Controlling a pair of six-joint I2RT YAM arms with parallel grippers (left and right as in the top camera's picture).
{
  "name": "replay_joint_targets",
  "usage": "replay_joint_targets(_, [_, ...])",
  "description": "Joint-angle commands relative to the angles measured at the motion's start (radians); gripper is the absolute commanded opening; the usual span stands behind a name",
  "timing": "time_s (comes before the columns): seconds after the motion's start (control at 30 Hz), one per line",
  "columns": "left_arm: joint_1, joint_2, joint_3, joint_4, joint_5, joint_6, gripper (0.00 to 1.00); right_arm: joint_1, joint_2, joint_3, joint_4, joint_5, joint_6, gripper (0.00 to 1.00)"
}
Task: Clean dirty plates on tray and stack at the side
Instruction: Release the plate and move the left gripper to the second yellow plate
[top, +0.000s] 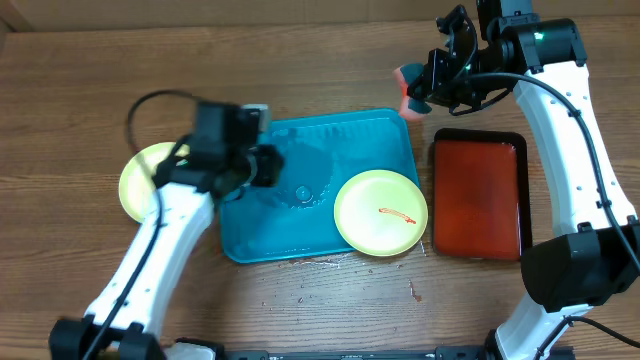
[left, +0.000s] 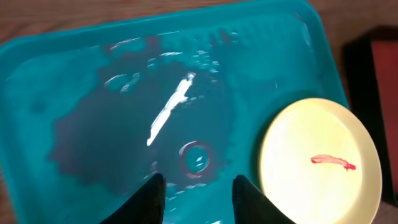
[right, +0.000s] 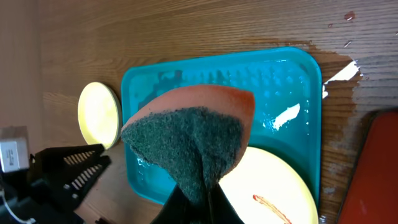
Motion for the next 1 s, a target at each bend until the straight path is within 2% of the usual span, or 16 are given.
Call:
replay_joint_targets(0.0, [-0.072, 0.102, 0.116, -0.022, -0.066, -0.023, 0.38, 0.001, -0.010, 0.007, 0.005, -0.001, -0.002, 0.04])
replay_joint_targets(0.27, [-0.153, 0.325, 0.300, -0.113, 0.004, -0.021, 0.40, 0.001, -0.010, 0.007, 0.005, -0.001, -0.002, 0.04])
replay_joint_targets(0.53, [-0.203, 0.407, 0.305, -0.116, 0.099, -0.047, 0.41, 0.001, -0.010, 0.007, 0.005, -0.001, -0.002, 0.04])
replay_joint_targets(0.7, [-0.229, 0.446, 0.304, -0.163, 0.122, -0.110, 0.42, 0.001, -0.010, 0.007, -0.002, -0.001, -0.002, 0.04])
replay_joint_targets(0.97, [-0.256, 0.526, 0.304, -0.215, 0.141, -0.130, 0.37, 0.001, -0.010, 0.007, -0.002, -0.001, -0.002, 0.05])
